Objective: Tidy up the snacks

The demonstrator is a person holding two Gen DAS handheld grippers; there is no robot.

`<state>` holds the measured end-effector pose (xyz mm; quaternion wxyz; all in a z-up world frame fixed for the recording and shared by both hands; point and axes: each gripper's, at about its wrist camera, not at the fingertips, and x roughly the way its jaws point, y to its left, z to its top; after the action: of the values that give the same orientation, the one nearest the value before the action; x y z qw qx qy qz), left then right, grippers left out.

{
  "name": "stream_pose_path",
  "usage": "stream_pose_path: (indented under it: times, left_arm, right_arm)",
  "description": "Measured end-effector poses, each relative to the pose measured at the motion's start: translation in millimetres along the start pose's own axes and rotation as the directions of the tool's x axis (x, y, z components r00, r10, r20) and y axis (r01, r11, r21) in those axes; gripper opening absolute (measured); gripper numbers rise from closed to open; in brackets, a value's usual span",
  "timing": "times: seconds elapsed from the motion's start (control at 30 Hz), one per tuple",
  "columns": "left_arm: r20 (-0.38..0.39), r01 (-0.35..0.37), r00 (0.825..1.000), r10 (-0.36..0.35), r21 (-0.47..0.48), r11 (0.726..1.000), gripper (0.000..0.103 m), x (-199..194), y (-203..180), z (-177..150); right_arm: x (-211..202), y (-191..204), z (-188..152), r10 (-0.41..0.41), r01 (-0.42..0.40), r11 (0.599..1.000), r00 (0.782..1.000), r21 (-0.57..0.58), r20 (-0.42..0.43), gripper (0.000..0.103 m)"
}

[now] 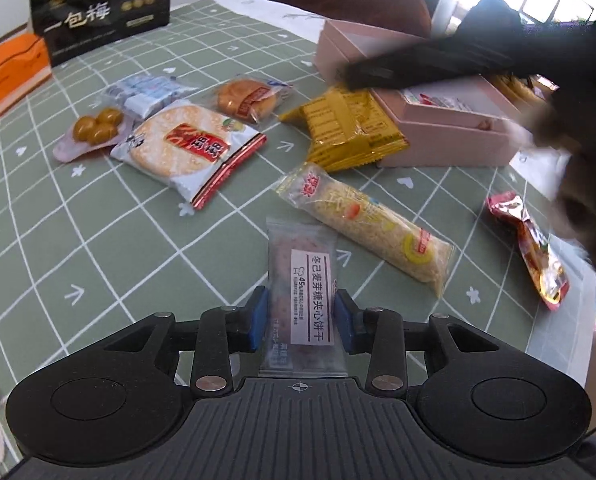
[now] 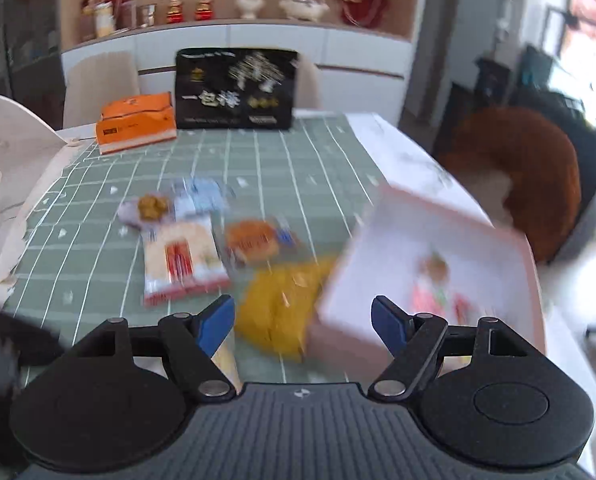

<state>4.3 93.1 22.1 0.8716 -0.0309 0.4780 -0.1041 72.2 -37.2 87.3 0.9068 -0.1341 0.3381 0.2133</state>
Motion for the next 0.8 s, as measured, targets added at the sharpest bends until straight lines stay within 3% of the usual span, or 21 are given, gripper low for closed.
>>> stream_pose_path:
  times: [0.13, 0.23, 0.3, 0.37, 0.67, 0.73, 0.8]
  left_arm:
    - [0.005, 0.005, 1.0, -0.005, -0.025, 1.0, 0.041, -2.4, 2.4, -2.6]
    - [0.013, 0.021, 1.0, -0.02, -0.051, 0.998, 0.04, -4.4, 6.8, -5.1]
    - [0.019, 0.031, 0.999, -0.03, -0.071, 0.997, 0.039, -5.8, 10.0, -6.7]
    - [0.018, 0.038, 0.999, -0.037, -0.086, 0.996, 0.038, -7.0, 12.8, -7.6]
    - [-0.005, 0.048, 0.999, -0.049, -0.109, 0.993, 0.035, -12.8, 13.3, -15.2]
    - [-0.008, 0.041, 0.999, -0.042, -0.102, 0.994, 0.035, -13.4, 10.5, -16.4]
    - [-0.011, 0.033, 0.999, -0.034, -0.098, 0.995, 0.035, -13.2, 8.1, -16.5]
  right_arm:
    - [56.1, 23.0, 38.2, 0.017, -0.019, 0.999, 0.998, -0.038, -0.062, 0.074]
    - [90.6, 34.9, 42.5, -0.035, 0.025, 0.996, 0.992, -0.08, -0.125, 0.055]
    - [97.3, 41.6, 34.9, -0.022, 0.002, 0.993, 0.985, -0.114, -0.173, 0.038]
    - [91.0, 45.1, 25.3, 0.006, -0.029, 0.993, 0.981, -0.113, -0.196, 0.037]
    - [16.9, 25.7, -40.9, 0.199, -0.199, 0.98, 0.959, 0.023, -0.199, 0.037]
    - [-4.2, 18.2, -52.5, 0.216, -0.212, 0.976, 0.964, 0.045, -0.157, 0.047]
    - [-18.5, 13.9, -58.8, 0.172, -0.169, 0.985, 0.978, 0.03, -0.118, 0.071]
